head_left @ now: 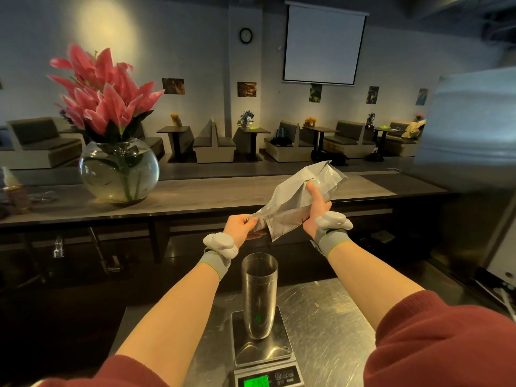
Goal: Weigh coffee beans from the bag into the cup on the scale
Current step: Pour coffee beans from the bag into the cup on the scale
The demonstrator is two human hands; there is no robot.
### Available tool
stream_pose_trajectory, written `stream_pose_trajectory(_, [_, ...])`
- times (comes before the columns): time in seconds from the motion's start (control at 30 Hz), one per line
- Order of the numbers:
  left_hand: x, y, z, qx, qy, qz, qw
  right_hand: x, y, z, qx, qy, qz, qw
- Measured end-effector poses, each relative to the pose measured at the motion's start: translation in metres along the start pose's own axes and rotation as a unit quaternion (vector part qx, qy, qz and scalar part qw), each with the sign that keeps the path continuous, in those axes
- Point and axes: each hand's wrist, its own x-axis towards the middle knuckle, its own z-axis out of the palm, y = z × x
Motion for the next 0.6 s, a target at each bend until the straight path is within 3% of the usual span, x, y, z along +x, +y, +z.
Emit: stream_pose_trajectory(0.6, [0.001,-0.003,-0.001,-0.011,-0.005,0.006,1.000,0.011,0.006,0.001,-0.001,0.003,0.000,1.000])
